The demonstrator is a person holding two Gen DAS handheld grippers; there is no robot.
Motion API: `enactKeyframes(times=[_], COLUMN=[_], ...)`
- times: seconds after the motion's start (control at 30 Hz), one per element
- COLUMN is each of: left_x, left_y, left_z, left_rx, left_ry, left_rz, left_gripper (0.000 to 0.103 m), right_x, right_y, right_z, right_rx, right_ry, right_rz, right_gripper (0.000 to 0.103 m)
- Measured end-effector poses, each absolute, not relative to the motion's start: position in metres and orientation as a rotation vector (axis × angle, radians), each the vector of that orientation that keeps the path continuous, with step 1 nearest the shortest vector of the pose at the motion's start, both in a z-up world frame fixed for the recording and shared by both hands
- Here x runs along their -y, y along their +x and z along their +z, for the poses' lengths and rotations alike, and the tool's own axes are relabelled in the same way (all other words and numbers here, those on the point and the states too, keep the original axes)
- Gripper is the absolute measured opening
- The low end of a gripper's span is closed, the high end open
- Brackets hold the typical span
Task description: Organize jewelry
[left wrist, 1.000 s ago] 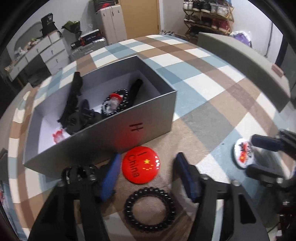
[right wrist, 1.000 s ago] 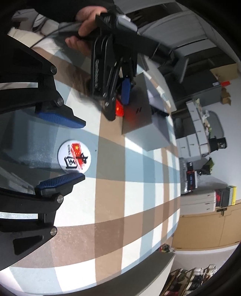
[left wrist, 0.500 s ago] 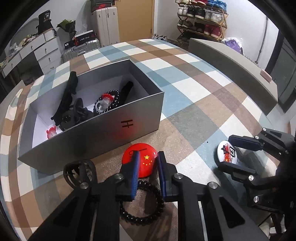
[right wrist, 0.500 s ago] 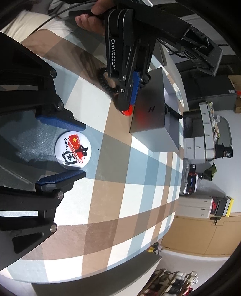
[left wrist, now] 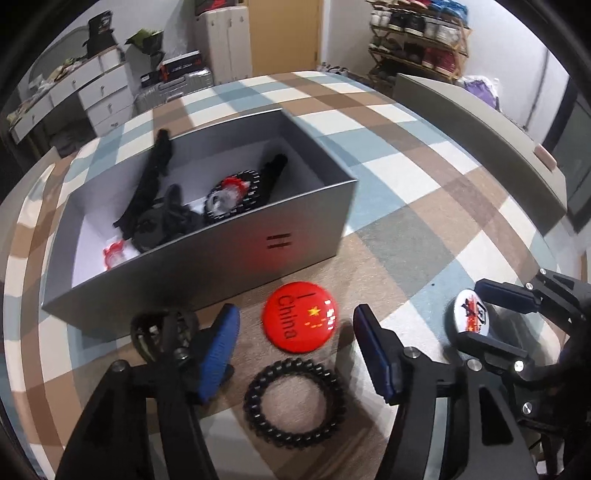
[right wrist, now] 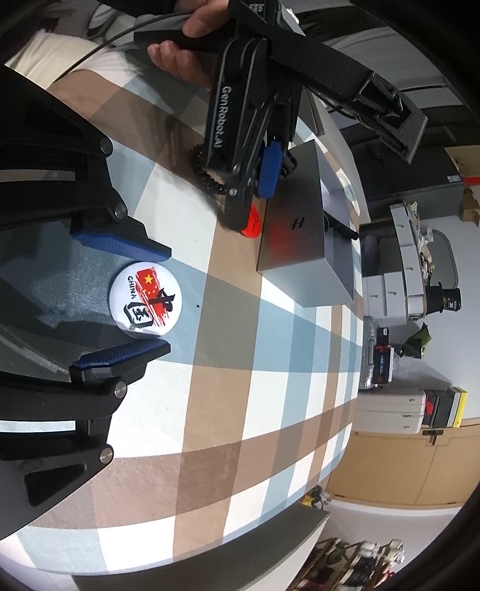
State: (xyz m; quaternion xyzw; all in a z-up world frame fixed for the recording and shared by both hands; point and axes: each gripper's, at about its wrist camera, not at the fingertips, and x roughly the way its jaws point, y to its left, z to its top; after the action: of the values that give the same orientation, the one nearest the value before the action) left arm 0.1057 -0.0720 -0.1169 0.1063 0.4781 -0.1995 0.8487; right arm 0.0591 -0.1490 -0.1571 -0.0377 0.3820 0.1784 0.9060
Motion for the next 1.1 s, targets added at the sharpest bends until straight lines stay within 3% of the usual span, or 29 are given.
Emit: enactKeyframes(times=[0.13, 0.3, 0.37, 0.43, 0.8, 0.9, 0.97, 1.1], left_x=[0.086, 0.079, 0.076, 0.074, 0.063, 0.056, 0.052, 0.050], left_y=[0.101, 0.107, 0.109, 0.111, 0.113, 0.115, 0.117, 0.118], left_z=[-0.121, -0.119, -0.118, -0.118, -0.119, -0.119, -0.118, -0.117], left_rx=[-0.994, -1.021, -1.027, -1.034, -1.040, -1.056, -1.058, -1.048], left_ry=[0.313, 0.255, 0.243, 0.236, 0.120, 0.038, -0.023, -0.078], left_rz=[-0.448, -0.473, -0.463, -0.459, -0.436, -0.441, -0.452, -0.455], left_gripper=[0.058, 0.033, 0.017, 0.014, 0.015, 0.026, 0.041, 0.047], right_x=[0.150, 0.153, 0.154, 0.156, 0.156, 0.157, 0.157, 0.157], right_y=[0.058, 0.058, 0.058, 0.058, 0.055, 0.056, 0.056, 0.055], right_z=[-0.157, -0.156, -0.155, -0.154, -0.152, -0.152, -0.151, -0.151], right_rx=[-0.786, -0.774, -0.770, -0.768, -0.763, -0.762, -0.760, -0.759], right_ry=[-0.066, -0.048, -0.036, -0.018, -0.010, -0.006, -0.001, -0.001], right_rz=[0.376, 0.387, 0.391, 0.397, 0.401, 0.401, 0.401, 0.401], right_gripper=[0.042, 0.042, 0.042, 0.042, 0.042, 0.042, 0.042, 0.042])
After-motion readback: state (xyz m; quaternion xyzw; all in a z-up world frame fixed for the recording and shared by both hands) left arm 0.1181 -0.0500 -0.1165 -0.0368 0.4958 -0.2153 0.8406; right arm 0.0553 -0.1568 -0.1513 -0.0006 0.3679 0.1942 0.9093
